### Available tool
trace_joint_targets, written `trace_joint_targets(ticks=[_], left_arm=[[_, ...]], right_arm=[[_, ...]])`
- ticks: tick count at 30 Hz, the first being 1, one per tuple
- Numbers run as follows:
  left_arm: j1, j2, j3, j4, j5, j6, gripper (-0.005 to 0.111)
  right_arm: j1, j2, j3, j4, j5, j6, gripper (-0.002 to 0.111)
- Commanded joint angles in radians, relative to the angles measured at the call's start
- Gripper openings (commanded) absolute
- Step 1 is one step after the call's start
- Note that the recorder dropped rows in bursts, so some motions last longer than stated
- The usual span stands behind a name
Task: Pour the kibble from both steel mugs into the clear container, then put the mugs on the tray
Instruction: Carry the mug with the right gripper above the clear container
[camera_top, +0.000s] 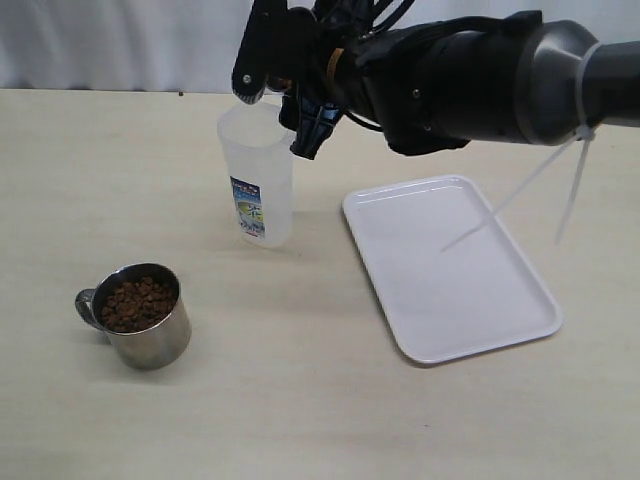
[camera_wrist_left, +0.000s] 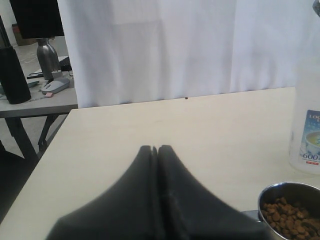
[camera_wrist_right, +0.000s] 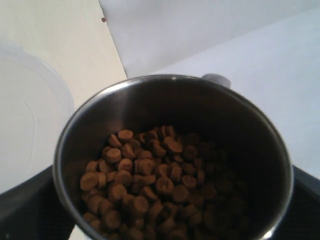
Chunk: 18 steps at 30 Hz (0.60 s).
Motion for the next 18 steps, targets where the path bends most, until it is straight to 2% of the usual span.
trace_joint_targets(ticks=[1,18], left_arm=[[-0.008,-0.003,0.002,0.000,-0.012,-0.002,0.000],[-0.008,-0.003,0.002,0.000,-0.012,-0.002,0.000]], right_arm=[[-0.005,-0.006,-0.008,-0.017,-0.023,-0.097,0.005],[-0.005,-0.006,-0.008,-0.017,-0.055,-0.281,0.005]])
